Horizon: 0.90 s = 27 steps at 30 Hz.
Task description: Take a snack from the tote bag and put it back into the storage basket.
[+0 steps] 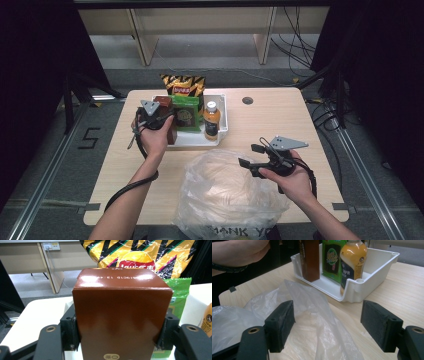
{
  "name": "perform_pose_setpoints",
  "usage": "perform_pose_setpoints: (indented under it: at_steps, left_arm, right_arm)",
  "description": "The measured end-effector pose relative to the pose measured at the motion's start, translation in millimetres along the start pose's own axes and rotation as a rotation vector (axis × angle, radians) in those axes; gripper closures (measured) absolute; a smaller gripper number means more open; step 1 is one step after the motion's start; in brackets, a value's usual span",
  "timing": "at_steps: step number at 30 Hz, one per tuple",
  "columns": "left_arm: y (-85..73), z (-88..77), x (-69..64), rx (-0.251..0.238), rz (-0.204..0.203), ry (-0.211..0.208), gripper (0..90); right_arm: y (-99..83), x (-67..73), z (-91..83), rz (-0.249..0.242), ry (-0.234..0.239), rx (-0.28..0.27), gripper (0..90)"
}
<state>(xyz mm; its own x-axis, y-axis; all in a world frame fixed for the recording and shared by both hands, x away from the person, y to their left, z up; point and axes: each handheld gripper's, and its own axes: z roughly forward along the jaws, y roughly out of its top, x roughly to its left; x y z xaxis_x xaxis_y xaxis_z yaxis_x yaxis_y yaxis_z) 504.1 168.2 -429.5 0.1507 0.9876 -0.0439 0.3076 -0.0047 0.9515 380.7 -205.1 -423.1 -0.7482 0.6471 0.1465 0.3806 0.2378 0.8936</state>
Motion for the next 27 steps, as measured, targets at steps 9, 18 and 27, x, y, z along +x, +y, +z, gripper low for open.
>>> perform_pose_setpoints:
  at_steps: [9,18,27]
  left_arm:
    - [1.6,0.4,-0.3,0.017,-0.003,-0.023,27.4]
    - [1.1,-2.1,-1.6,0.025,0.001,-0.037,18.3]
    - [1.2,-6.6,-2.2,0.031,0.004,-0.053,15.4]
  right_arm:
    - [0.0,0.4,0.5,-0.002,-0.001,0.003,26.7]
    - [-0.1,2.6,-0.8,0.018,-0.001,0.023,26.3]
    - [-0.6,2.7,1.0,0.010,0.003,0.014,26.0]
